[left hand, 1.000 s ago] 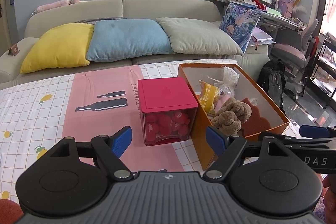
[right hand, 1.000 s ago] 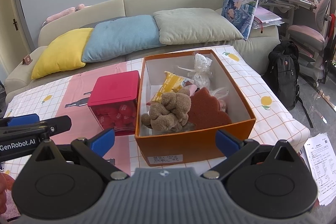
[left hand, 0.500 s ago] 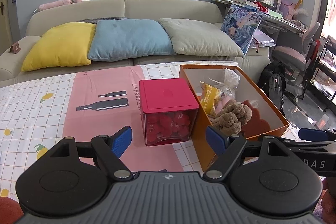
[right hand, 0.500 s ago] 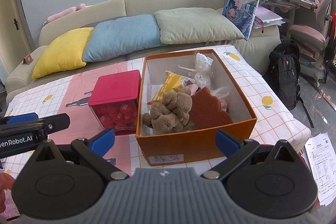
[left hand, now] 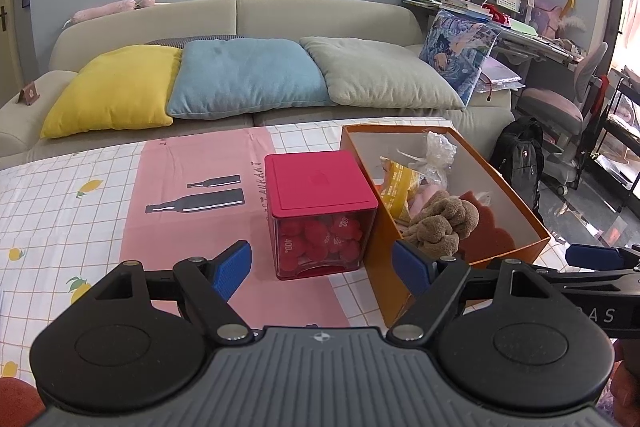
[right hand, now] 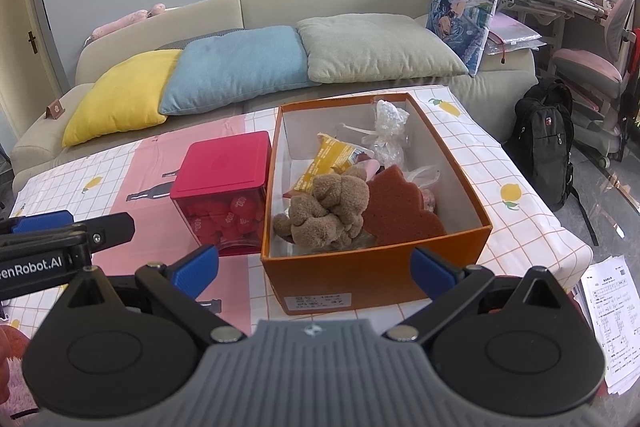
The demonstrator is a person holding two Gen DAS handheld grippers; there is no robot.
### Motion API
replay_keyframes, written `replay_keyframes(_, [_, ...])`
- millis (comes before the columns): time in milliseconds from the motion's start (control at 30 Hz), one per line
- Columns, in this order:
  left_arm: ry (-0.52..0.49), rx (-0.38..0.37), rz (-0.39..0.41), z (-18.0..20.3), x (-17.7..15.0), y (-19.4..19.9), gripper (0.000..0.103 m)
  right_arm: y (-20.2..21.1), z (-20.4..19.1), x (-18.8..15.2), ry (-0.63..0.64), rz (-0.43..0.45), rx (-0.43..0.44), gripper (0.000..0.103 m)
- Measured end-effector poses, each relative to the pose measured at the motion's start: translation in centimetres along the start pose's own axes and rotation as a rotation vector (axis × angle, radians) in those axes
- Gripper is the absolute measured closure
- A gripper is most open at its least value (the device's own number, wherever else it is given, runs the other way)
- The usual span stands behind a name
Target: Organize soft objects
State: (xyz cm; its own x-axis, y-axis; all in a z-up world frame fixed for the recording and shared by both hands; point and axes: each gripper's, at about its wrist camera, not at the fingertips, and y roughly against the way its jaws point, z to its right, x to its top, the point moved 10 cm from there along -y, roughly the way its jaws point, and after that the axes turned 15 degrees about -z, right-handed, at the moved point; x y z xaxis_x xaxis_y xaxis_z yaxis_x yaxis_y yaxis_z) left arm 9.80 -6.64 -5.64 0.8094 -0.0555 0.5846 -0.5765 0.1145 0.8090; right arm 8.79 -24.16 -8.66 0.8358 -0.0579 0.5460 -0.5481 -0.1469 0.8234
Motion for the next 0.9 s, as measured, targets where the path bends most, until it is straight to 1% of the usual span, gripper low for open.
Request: replay_keyframes(900, [-0.019,-0.004,0.006,0.46,0.01,0.42,0.009,-0.31,-0.09,-0.17,0.011,-0.011,0.005,0.003])
